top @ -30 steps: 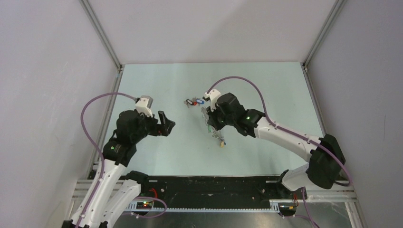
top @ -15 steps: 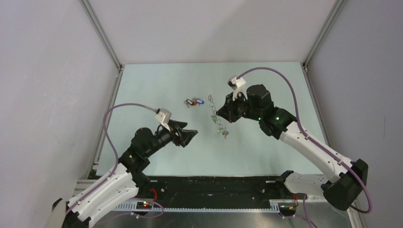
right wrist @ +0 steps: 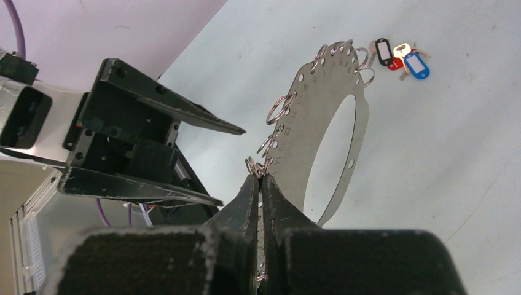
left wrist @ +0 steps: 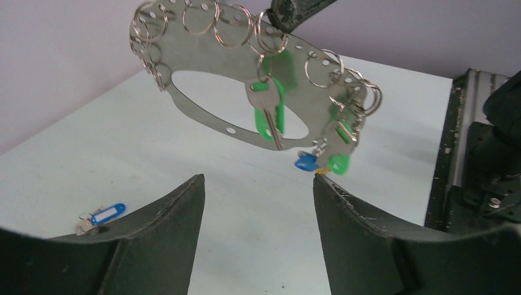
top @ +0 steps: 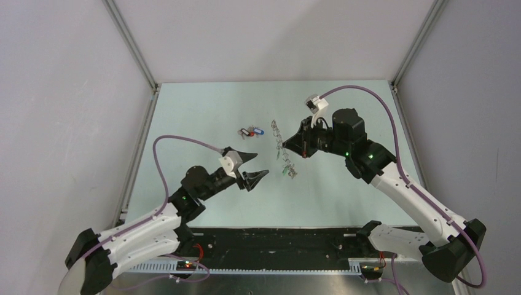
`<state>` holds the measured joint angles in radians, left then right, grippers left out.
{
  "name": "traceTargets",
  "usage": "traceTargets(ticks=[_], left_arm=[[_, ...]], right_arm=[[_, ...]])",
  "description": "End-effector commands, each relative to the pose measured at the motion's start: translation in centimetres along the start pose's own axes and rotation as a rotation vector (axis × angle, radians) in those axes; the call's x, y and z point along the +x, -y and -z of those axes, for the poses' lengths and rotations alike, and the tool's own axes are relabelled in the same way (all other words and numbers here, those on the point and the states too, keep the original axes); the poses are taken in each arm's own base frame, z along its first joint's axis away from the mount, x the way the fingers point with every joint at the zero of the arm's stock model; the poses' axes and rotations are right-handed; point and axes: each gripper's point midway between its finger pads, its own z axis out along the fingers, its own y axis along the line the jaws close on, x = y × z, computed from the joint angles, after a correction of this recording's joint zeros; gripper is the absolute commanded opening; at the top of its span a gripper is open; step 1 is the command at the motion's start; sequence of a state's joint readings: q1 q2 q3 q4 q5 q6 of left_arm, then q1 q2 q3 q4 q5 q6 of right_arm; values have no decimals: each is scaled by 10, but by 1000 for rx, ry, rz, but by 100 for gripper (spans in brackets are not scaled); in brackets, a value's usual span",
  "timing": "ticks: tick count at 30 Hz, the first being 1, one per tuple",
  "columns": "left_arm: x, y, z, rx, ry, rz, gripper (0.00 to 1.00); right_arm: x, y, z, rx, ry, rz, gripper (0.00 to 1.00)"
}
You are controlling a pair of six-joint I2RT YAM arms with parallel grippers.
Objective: Remove the keys from the keyring
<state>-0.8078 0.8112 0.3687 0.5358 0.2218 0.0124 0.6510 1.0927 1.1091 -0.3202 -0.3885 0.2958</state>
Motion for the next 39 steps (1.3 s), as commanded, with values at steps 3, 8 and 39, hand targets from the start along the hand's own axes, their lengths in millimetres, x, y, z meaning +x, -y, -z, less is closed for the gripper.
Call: traceTargets(ticks=[3,8,39], left_arm=[[-51,-3,-22,22,129,-115,65],[-51,2,-37,68,121,-106,60],[-29,9,-57,118,78,-38,0]], right_arm=[[-19,-21,7,-87,60,24,0],[-17,-23,6,-104,52,26,0],[-16,15,3,92,63,-12,0]])
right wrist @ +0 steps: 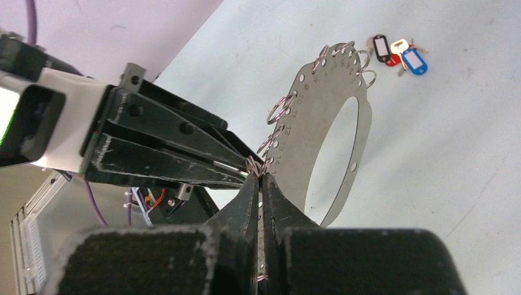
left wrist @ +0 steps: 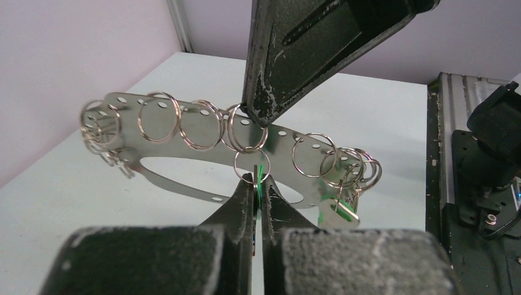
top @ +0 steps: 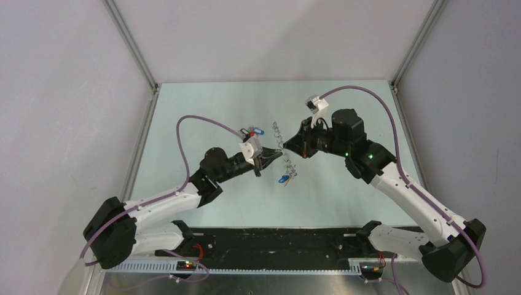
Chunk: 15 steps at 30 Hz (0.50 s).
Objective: Remove the keys from the keyring
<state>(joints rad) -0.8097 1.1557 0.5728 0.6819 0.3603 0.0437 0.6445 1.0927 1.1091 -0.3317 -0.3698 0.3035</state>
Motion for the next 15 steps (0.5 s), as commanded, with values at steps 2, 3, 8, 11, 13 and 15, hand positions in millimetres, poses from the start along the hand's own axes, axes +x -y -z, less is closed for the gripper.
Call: traceTargets(ticks=[2,3,8,11,13,15], left_arm=[[-17,-1,11,-39,67,-5,0],[-14,-1,13,-43,61,-4,0],[-15,-2,23,-67,44,-6,0],[-13,-1,27,-67,-22,16,0],[-11,3,29,-51,-79,39,0],[-8,5,31,-43,-151,78,0]], right_arm=[[-13,11,0,70,50,-5,0],[-11,12,-1,73,42,-9,0],[-1,15,-1,76,17,-5,30],[3,18,4,78,27,35,65],[13,22,7,76,26,64,69],[19,25,11,77,39,85,70]])
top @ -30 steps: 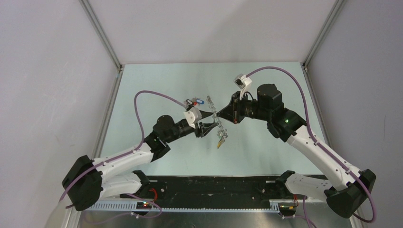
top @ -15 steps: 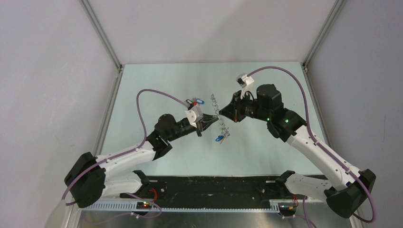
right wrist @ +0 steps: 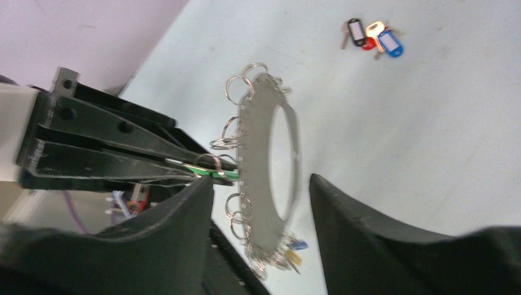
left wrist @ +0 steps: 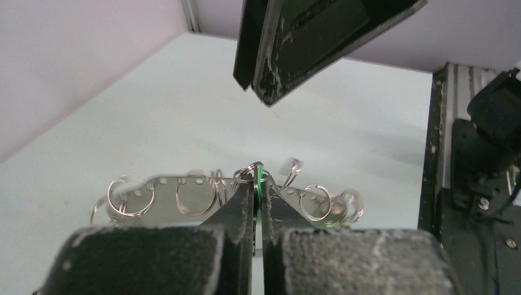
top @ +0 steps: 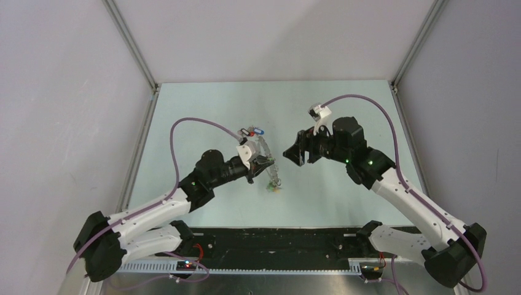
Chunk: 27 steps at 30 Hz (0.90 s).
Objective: Remove the keys from the keyring
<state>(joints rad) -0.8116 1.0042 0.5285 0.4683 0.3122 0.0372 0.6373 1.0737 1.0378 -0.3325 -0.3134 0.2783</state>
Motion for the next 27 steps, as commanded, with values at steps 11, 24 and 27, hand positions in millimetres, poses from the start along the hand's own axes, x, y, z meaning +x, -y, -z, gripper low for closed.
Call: traceTargets(ticks=[11,24,27], left_arm=[[3,17,45,116,-705,110,0],[-55,-60,53,-124,-984,-603,0],[-67,-71,52,-165,-1000,-756,0]], right_arm=[[26,-6,9,-166,250,124,73],[13,-22,17,-215,421,438,69],[11,-28,20,-232,452,490,66]])
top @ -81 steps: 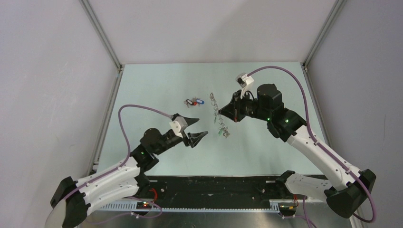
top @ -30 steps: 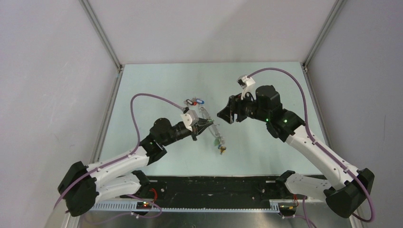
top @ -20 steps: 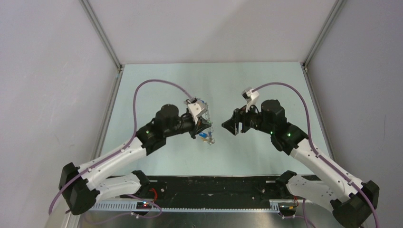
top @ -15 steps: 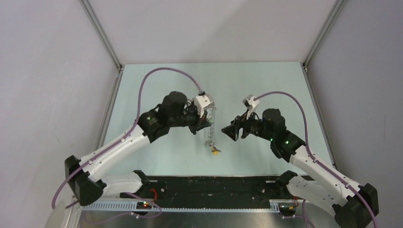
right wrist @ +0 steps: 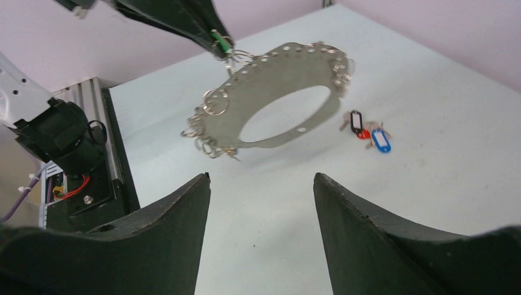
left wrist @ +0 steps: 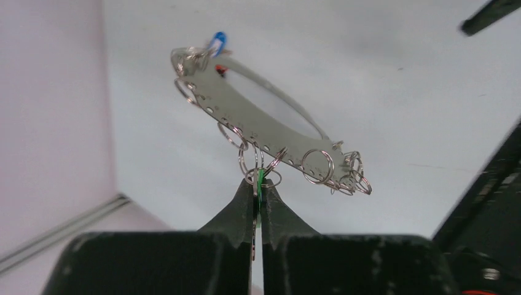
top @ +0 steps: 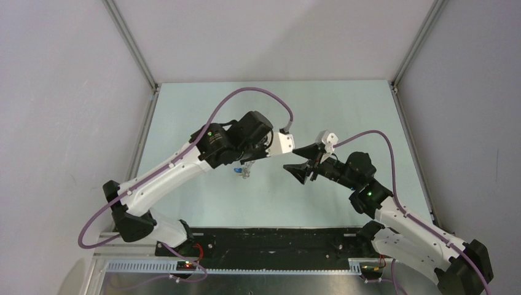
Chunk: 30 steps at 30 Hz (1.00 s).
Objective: Remove the keys from the keyring
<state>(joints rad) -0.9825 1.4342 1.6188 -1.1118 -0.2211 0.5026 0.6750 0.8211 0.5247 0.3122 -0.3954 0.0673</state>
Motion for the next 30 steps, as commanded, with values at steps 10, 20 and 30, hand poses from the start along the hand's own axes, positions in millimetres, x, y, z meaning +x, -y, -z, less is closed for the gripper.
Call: traceTargets(ticks=[10,20,30], left_arm=[[-24,-52,32,-272,-4,-288,0],[-40,-52,46,-309,165,-293,0],[-34,-34,36,-269,225,-286,0]], right_arm=[[-40,-31,-8,-138,196,220,51],[-57,-38,3,-132,295,291,53],[-73,-52,6,-186,337,318,47]])
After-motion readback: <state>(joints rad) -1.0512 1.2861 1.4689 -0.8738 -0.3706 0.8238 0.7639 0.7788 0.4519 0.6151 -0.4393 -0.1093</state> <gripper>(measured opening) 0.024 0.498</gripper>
